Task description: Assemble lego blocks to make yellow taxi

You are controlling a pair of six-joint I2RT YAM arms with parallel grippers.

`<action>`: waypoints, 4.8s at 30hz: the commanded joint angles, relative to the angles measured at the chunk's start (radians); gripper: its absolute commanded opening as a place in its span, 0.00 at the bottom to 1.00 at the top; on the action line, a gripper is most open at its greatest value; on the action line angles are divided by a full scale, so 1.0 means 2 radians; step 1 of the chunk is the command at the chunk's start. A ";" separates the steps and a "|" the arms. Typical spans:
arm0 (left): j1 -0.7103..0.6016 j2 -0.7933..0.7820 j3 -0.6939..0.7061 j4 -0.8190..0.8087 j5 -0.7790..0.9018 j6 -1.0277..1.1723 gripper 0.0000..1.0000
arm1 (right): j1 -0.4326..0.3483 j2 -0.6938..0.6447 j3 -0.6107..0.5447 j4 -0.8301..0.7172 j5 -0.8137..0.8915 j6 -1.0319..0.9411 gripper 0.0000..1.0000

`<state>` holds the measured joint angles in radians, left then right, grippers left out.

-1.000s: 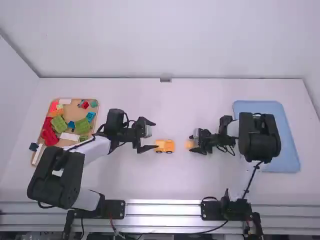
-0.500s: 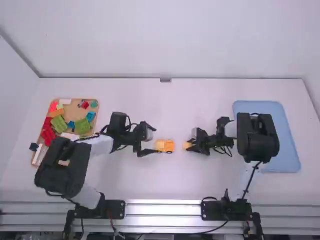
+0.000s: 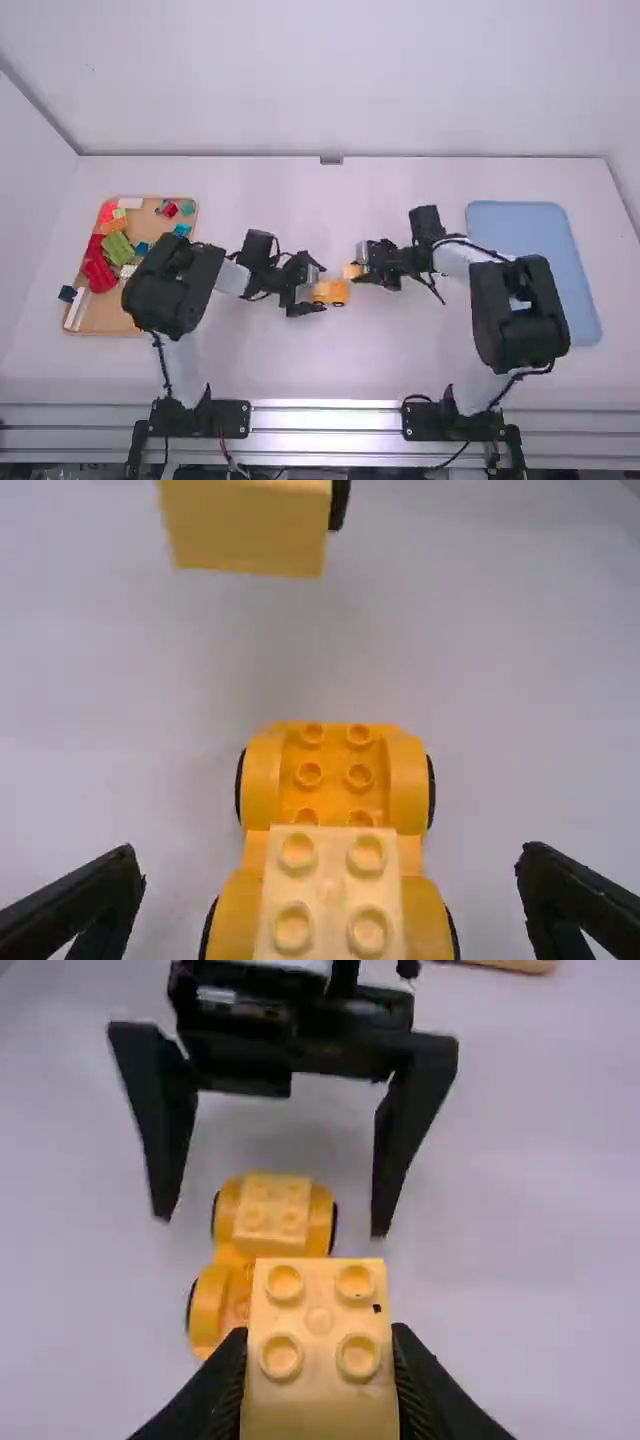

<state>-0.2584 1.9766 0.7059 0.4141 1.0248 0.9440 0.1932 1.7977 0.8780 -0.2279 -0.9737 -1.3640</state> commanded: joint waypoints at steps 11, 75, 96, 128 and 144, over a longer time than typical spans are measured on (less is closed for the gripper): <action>-0.031 0.017 0.010 -0.010 -0.061 0.007 0.90 | 0.056 -0.002 -0.095 0.178 0.042 0.173 0.19; -0.031 0.036 0.010 -0.001 -0.062 0.002 0.45 | 0.070 0.008 -0.079 0.175 0.068 0.187 0.00; -0.031 0.036 0.010 0.001 -0.059 -0.006 0.44 | 0.097 0.093 -0.048 0.145 0.128 0.200 0.00; 0.099 -0.205 0.010 -0.236 -0.105 -0.032 0.99 | 0.061 -0.144 -0.030 0.125 0.211 0.309 0.99; 0.138 -0.556 0.015 -0.236 -0.539 -0.365 0.99 | 0.061 -0.144 -0.030 0.176 0.211 0.332 0.98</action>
<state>0.0151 0.9234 0.7265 -0.0711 0.2016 0.3458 0.3130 1.5047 0.8097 0.1177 -0.5491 -0.7059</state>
